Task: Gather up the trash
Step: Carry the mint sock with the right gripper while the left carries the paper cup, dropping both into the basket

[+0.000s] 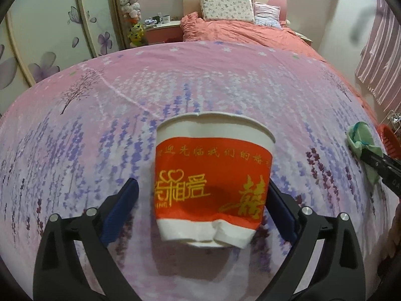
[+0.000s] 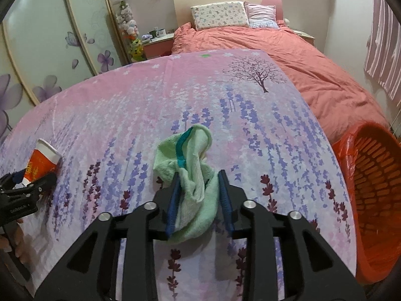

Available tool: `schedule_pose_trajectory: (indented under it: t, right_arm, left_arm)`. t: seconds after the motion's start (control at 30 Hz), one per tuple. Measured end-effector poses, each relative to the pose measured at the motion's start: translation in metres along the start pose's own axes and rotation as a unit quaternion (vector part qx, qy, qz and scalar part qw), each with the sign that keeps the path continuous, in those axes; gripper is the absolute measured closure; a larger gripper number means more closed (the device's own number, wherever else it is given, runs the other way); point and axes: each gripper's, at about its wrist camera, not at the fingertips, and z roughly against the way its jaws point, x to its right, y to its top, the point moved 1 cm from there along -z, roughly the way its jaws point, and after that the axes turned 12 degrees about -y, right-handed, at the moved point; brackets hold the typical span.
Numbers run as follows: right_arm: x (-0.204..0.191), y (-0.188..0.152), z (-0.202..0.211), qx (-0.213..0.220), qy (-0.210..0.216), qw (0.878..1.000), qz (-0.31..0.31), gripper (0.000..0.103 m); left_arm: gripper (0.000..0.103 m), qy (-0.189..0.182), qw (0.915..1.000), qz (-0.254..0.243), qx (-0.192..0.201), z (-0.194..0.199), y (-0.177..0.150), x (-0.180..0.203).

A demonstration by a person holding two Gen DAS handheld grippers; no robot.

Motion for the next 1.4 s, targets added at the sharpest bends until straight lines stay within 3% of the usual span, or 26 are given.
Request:
schedule_pose_trajectory:
  t: [0.1,0.13,0.17,0.2,0.47,0.8,1.03,1.4]
  right_arm:
    - [0.003,-0.003,0.002,0.000,0.004,1.000,-0.012,0.067]
    - [0.002,-0.003,0.002,0.001,0.003,1.000,-0.011,0.076]
    - [0.002,-0.003,0.002,0.001,0.001,1.000,-0.011,0.083]
    - [0.002,-0.003,0.002,-0.001,0.001,1.000,-0.009,0.084]
    - [0.006,-0.009,0.038,0.044,0.012,0.999,-0.004,0.086]
    - [0.040,-0.009,0.104,0.096,-0.017,0.995,-0.029,0.085]
    - [0.072,-0.008,0.132,0.127,-0.041,0.990,-0.046,0.085]
    - [0.137,-0.026,0.152,0.146,-0.048,0.983,-0.100,0.085]
  left_arm:
    - [0.009,0.005,0.9999,-0.009,0.003,-0.003,0.000,0.000]
    - [0.013,0.005,1.0000,-0.007,0.002,-0.004,0.001,0.000]
    - [0.026,0.001,1.0000,-0.004,0.006,-0.004,0.001,0.001]
    - [0.027,0.003,0.9999,-0.007,0.011,-0.002,0.003,0.003]
    - [0.028,0.010,0.9988,-0.034,0.034,0.014,0.004,0.022]
    - [0.028,0.012,0.9946,-0.049,0.091,0.078,0.006,0.065]
    - [0.028,-0.004,0.9908,-0.072,0.115,0.107,0.008,0.115]
    - [0.028,-0.053,0.9839,-0.114,0.127,0.120,0.011,0.198]
